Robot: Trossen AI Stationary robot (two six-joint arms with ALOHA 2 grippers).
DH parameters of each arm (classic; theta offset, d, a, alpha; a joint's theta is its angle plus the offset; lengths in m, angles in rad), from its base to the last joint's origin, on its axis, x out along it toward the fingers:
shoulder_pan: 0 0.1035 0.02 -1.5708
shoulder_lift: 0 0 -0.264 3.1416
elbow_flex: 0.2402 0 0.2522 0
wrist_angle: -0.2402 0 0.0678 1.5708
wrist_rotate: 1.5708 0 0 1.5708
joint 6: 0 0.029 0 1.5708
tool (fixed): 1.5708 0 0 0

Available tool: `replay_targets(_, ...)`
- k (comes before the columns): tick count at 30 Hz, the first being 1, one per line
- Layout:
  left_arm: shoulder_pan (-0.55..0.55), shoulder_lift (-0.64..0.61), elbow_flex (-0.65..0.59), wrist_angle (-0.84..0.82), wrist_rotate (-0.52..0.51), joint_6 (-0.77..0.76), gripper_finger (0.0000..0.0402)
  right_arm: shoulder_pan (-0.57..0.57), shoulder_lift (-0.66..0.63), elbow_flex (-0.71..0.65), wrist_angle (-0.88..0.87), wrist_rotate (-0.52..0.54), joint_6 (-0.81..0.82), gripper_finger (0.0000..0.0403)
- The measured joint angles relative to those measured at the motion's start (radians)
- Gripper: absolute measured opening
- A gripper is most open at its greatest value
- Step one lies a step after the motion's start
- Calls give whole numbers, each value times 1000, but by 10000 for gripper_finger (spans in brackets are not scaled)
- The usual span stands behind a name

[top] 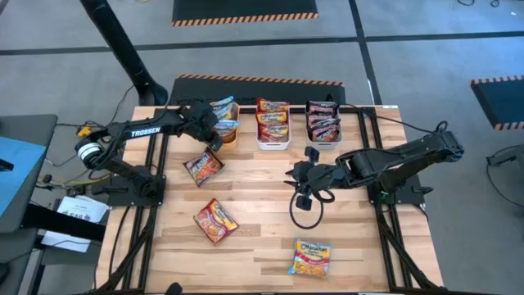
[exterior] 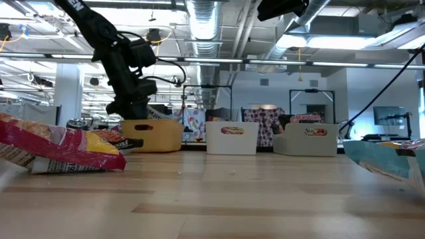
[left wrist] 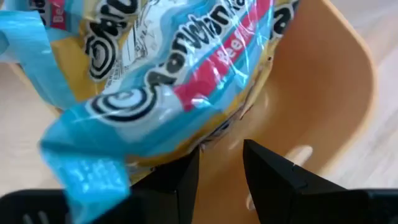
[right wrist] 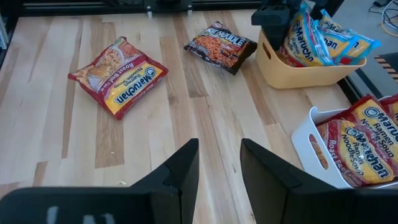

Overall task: Sort Maruchan noodles
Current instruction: Put the blue noodle pack into the orange bin

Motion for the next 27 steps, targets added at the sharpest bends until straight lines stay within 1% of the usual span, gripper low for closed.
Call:
replay_targets(6,2,0,-1,34,18,-2,120,0,0,0,1,0,0,141)
replay_targets(10,4,-1,-1,48,110,-10,120,0,0,0,0,0,0,141)
replay_targets(12,4,-9,-1,49,135,-21,120,0,0,0,0,0,0,141)
replay_targets(21,4,-74,1,43,160,-33,120,0,0,0,-4,-6,0,141)
replay_targets(27,4,-165,1,5,177,-39,120,0,0,0,-12,-29,-1,141)
